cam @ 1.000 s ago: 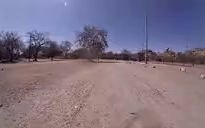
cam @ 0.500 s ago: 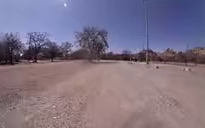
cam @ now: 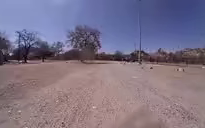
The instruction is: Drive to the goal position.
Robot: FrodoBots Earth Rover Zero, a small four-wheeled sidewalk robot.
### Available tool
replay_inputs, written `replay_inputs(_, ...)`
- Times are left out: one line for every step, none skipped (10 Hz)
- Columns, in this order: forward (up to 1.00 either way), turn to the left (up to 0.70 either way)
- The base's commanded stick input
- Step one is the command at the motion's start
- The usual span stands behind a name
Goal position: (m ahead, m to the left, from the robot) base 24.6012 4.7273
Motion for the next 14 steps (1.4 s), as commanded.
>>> replay_inputs(1.0,0.0)
replay_inputs(1.0,0.0)
replay_inputs(1.0,0.0)
replay_inputs(1.0,0.0)
replay_inputs(1.0,0.0)
replay_inputs(1.0,0.0)
replay_inputs(1.0,0.0)
replay_inputs(1.0,0.0)
replay_inputs(1.0,0.0)
replay_inputs(1.0,0.0)
replay_inputs(1.0,0.0)
replay_inputs(1.0,0.0)
replay_inputs(1.0,0.0)
replay_inputs(1.0,0.0)
